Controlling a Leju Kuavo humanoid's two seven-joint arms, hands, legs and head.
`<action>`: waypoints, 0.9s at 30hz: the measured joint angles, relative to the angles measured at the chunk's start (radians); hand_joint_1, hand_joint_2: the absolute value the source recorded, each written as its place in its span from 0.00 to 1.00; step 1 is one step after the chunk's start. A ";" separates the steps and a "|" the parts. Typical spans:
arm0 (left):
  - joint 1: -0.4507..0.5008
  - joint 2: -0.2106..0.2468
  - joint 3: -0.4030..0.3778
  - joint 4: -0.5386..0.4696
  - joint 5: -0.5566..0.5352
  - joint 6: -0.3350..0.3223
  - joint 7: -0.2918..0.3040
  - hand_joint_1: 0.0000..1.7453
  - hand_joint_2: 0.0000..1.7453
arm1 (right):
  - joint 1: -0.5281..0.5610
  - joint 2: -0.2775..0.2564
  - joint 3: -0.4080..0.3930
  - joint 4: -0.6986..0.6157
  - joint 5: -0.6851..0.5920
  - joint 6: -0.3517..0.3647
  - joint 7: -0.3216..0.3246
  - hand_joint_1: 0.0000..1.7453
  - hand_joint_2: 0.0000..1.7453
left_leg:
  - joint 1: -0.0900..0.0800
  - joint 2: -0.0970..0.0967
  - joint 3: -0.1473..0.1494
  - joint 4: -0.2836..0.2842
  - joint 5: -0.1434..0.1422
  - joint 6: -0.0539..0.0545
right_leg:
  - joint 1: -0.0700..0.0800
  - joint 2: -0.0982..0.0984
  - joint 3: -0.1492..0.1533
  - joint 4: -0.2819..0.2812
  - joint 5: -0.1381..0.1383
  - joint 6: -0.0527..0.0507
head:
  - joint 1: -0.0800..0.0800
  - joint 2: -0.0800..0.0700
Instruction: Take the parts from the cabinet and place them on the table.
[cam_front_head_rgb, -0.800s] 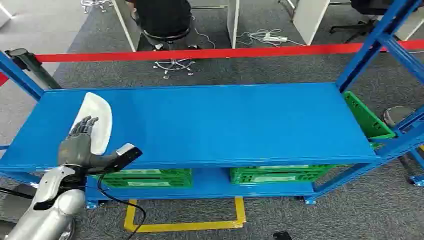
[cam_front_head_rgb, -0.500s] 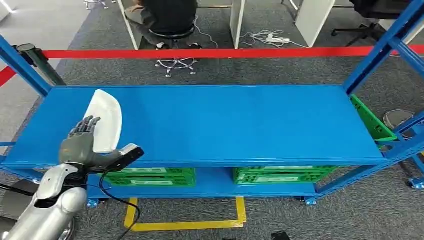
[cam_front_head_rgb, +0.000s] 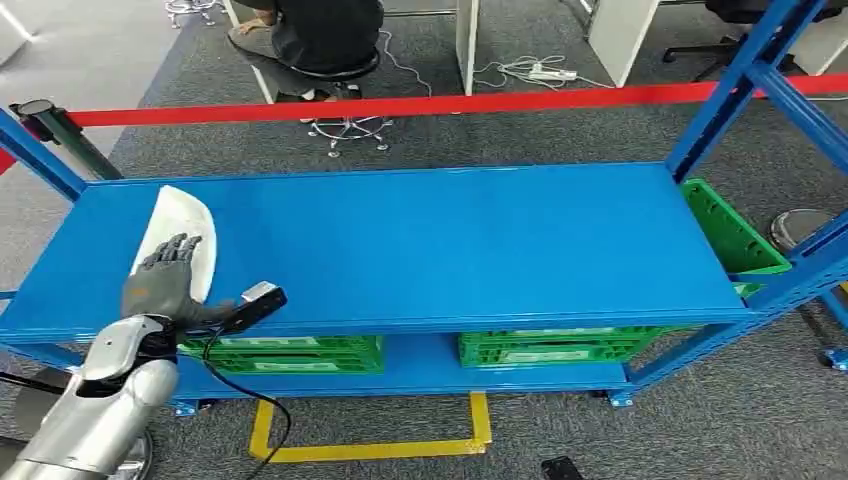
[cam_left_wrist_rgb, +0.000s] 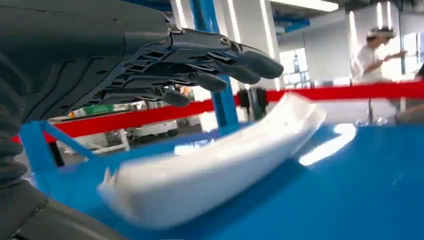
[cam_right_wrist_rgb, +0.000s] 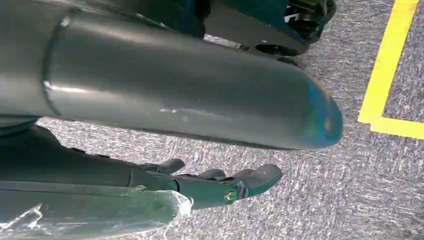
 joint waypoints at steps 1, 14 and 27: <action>-0.001 -0.001 0.000 0.011 0.000 -0.004 0.000 0.00 1.00 | 0.000 0.000 0.000 0.000 0.000 0.000 0.000 0.00 0.00 | 0.000 0.000 0.000 -0.003 0.016 0.001 | 0.000 0.001 0.001 0.000 0.000 0.000 | 0.001 0.000; -0.058 -0.021 -0.002 0.109 -0.005 -0.015 0.005 0.00 1.00 | -0.012 0.002 -0.001 0.000 0.005 0.008 0.000 0.00 0.00 | 0.000 0.002 0.135 -0.307 0.156 0.048 | -0.001 0.000 -0.119 0.239 -0.123 0.044 | 0.007 0.000; -0.091 0.000 0.014 0.174 -0.072 -0.010 0.061 1.00 1.00 | -0.020 0.002 -0.001 0.001 0.014 0.021 -0.015 0.00 0.00 | -0.003 0.000 0.115 -0.257 0.111 0.007 | -0.003 0.001 0.007 -0.007 0.005 0.005 | 0.000 0.000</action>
